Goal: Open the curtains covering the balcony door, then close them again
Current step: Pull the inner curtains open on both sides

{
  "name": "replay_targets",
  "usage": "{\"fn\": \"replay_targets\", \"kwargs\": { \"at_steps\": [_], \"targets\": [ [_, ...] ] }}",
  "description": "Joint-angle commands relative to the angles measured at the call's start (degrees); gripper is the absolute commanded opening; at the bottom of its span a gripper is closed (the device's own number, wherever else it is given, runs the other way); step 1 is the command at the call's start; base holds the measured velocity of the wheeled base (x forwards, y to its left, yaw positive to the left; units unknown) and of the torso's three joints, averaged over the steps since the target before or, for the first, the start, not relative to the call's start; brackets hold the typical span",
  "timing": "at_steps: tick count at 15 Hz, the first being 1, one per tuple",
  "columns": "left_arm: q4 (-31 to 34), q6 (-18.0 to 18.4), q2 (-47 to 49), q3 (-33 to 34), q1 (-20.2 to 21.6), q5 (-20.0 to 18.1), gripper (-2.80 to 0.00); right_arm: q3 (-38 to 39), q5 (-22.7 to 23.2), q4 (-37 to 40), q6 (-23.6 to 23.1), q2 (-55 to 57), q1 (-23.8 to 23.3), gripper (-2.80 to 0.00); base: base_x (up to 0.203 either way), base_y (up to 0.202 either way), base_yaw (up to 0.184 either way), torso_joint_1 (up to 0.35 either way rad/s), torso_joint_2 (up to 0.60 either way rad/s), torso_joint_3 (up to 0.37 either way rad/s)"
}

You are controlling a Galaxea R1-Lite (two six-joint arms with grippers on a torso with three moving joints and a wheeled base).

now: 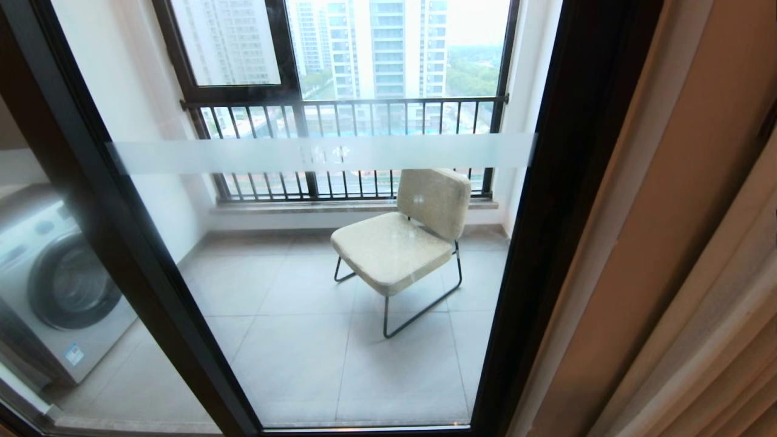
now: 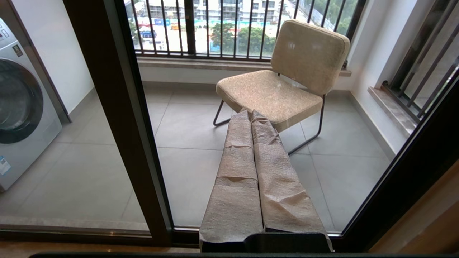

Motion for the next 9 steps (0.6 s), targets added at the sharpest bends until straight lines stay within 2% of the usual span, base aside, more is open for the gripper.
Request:
{"fn": "replay_targets", "kwargs": {
  "at_steps": [1,4,9],
  "targets": [
    [0.0,-0.1,0.0,-0.1,0.0,0.0,-2.8,0.1,0.2,-0.8,0.0,-2.8,4.1,-2.8,0.0,0.0,0.0,0.0,0.0,0.0],
    [0.0,-0.1,0.0,0.0,0.0,0.0,-2.8,1.9,0.2,-0.7,0.1,-4.5,7.9,-2.8,0.0,0.0,0.0,0.0,0.0,0.0],
    [-0.1,-0.1,0.0,0.0,0.0,0.0,-2.8,4.0,0.2,-0.9,0.0,-6.5,9.5,-2.8,0.0,0.0,0.0,0.0,0.0,0.0]
  ]
}}
